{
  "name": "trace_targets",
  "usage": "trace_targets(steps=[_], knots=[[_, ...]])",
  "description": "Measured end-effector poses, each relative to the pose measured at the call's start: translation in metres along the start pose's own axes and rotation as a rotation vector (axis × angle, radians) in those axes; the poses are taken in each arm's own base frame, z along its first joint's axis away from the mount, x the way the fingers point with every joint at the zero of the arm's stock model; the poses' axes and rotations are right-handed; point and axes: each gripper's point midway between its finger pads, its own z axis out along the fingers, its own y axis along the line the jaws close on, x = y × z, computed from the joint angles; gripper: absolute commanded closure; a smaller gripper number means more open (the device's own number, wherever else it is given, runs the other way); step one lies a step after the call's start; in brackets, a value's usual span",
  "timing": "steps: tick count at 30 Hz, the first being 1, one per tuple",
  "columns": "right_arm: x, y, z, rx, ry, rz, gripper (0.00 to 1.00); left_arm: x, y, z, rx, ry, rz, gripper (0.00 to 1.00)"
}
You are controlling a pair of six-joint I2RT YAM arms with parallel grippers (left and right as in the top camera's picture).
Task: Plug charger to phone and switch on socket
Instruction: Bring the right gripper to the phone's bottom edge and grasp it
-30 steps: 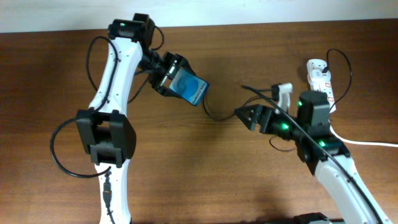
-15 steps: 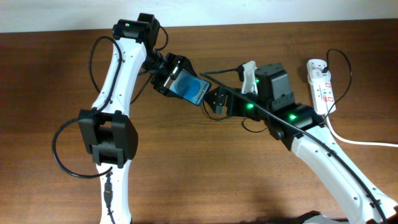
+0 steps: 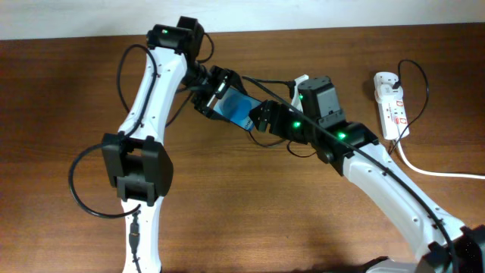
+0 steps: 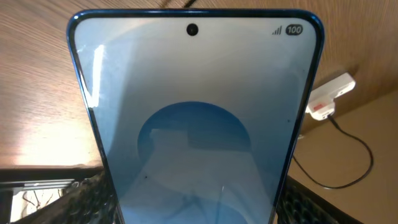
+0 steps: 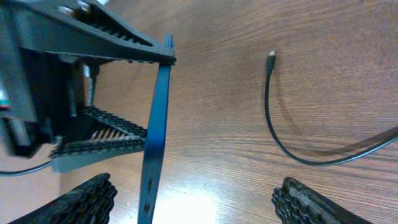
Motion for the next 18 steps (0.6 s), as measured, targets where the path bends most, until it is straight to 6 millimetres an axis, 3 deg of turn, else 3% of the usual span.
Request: trace_targets(steps=[7, 18], knots=[[0.002, 0.007, 0.007, 0.011, -0.023, -0.002, 0.34, 0.014, -0.003, 0.016, -0.042, -0.014, 0.014, 1.00], [-0.005, 0.000, 0.009, 0.074, -0.088, 0.027, 0.48, 0.026, -0.006, 0.022, -0.041, 0.014, -0.034, 1.00]])
